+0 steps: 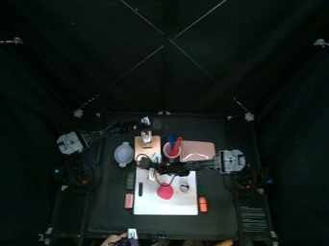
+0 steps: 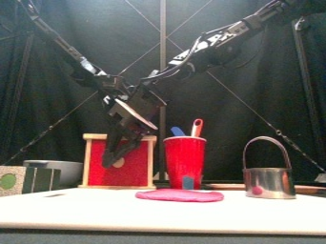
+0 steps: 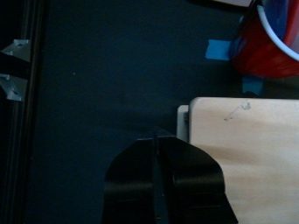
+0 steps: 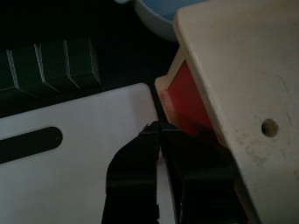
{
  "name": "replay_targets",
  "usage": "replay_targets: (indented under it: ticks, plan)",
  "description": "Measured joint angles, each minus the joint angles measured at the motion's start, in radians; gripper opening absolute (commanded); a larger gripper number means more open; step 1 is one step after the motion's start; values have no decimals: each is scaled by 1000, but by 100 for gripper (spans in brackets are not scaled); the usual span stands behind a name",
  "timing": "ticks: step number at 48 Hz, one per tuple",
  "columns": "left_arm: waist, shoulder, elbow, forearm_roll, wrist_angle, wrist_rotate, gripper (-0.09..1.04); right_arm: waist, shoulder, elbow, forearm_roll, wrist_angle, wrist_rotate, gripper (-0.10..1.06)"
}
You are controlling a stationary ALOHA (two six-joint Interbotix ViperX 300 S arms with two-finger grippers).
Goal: Get the cutter from the drawer then cut the dough then place the extra dough in the bowl
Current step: Shut the drawer
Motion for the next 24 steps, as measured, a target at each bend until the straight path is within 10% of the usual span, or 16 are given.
replay_targets:
  ticks: [24]
  plan:
    - [0, 11, -14, 3, 0, 2, 37, -9, 9, -15, -2, 0, 0, 12]
